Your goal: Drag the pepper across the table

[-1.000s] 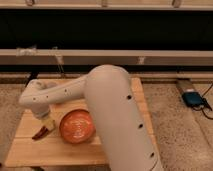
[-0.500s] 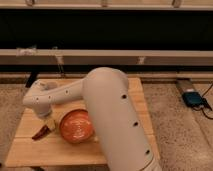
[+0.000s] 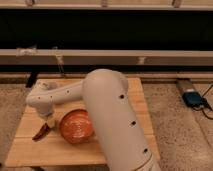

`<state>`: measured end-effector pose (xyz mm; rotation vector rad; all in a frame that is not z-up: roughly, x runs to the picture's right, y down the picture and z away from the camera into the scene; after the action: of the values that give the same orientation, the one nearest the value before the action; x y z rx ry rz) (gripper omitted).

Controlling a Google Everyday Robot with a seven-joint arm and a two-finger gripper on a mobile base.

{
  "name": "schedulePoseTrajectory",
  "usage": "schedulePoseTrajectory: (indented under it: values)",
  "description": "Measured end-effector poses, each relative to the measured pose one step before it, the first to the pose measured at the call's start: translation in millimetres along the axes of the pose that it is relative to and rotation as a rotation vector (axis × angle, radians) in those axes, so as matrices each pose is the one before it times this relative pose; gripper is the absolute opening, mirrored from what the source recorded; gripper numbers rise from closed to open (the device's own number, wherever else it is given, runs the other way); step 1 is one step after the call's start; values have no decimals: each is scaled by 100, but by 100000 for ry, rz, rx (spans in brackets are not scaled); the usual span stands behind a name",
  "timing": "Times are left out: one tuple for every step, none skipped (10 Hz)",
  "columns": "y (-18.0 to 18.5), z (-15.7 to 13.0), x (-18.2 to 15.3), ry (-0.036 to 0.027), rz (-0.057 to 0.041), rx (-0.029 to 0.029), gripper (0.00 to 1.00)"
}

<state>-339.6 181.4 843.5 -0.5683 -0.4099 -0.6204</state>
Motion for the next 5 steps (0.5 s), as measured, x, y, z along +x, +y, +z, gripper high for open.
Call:
schedulePoseTrajectory:
  values:
    - [115,-24,73,-78,-89,-204,36]
    - [74,-132,4,-149,-188,-33,24]
    - [86,-106,117,106,1,-55,14]
    - [56,-86,16,-7,-40,12,6]
    - [84,-139,45,351,-129,-126,0]
